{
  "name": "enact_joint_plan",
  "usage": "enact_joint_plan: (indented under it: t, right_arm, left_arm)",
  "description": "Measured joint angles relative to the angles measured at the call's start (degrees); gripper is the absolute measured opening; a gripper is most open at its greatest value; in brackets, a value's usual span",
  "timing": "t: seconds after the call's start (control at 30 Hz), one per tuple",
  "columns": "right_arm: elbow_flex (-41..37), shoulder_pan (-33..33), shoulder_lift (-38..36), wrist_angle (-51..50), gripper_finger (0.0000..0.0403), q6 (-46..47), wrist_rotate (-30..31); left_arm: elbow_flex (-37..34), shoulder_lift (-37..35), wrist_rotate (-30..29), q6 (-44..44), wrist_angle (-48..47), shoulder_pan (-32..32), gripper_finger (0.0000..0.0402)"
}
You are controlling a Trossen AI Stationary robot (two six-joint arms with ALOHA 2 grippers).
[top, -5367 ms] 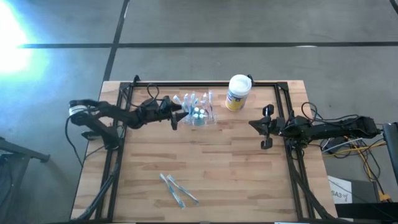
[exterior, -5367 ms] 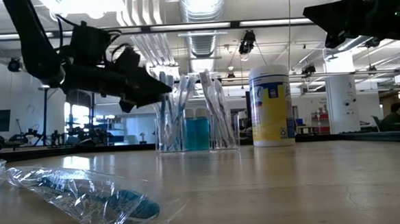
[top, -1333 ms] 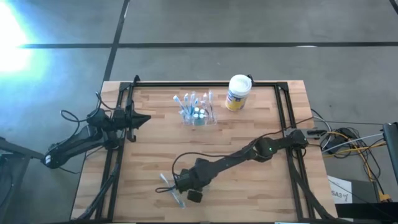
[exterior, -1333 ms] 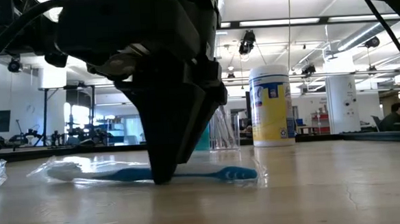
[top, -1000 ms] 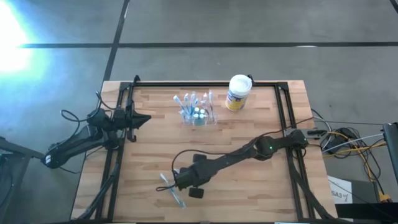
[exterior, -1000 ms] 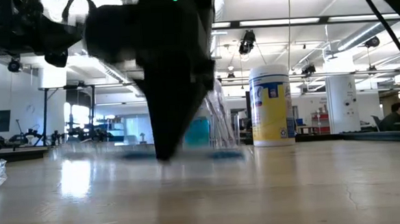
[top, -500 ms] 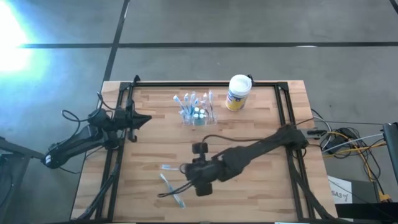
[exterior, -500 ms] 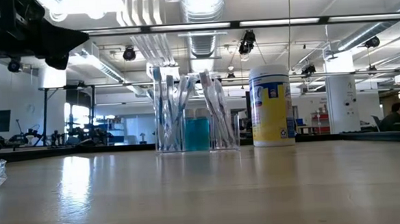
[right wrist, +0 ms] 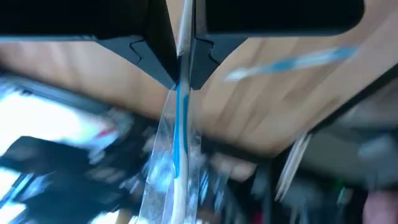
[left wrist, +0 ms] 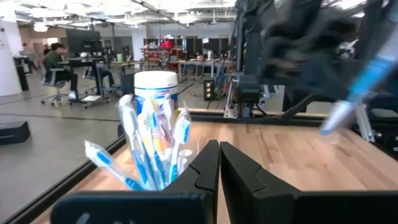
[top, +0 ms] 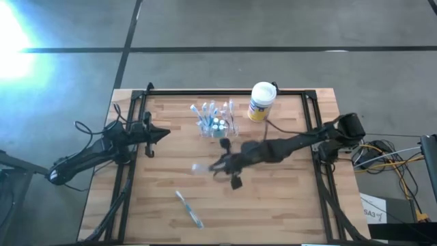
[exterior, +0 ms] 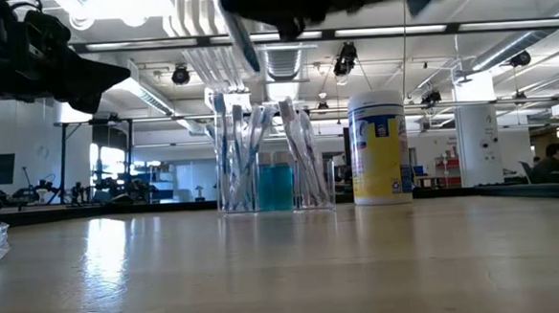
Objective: Pick & Place toothbrushing station
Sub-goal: Put the blue toothbrush into the transparent organizer
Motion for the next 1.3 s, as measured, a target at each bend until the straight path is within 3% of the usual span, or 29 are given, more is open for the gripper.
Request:
enact_joint_plan:
  t: [0.1, 0.23, 0.7, 0.9, 1.17, 1.3]
  right_arm:
    - [-9.51, -3.78, -0.33, 18.2, 0.0023, 0.67, -3.75]
    - [-17.33, -6.56, -0.12, 29.65, 0.0022, 3.46, -5.08]
    - [-21.23, -10.06, -0.43, 35.04, 0.0022, 3.54, -4.79]
    - [-21.23, -11.12, -0.43, 35.2, 0.0022, 3.74, -4.78]
    - [-21.2, -11.43, -0.34, 36.4, 0.0022, 3.93, -4.77]
    - [-21.2, -11.32, -0.34, 36.38, 0.0023, 4.23, -4.77]
  left_arm:
    - [-1.26, 0.02, 0.88, -1.06, 2.28, 0.0, 0.0013]
    - [-1.28, 0.02, 0.9, -1.63, 3.01, 0.0, 0.0005]
    - [-1.28, 7.81, 0.86, -1.67, 14.44, 0.0, 0.0009]
    - [-0.94, 13.63, 0.93, 1.84, 21.65, -0.91, 0.0068]
    - [5.21, 22.16, 5.65, -0.18, 21.75, -3.01, 0.0185]
    - [8.68, 26.69, 5.67, -1.23, 21.75, -4.33, 0.022]
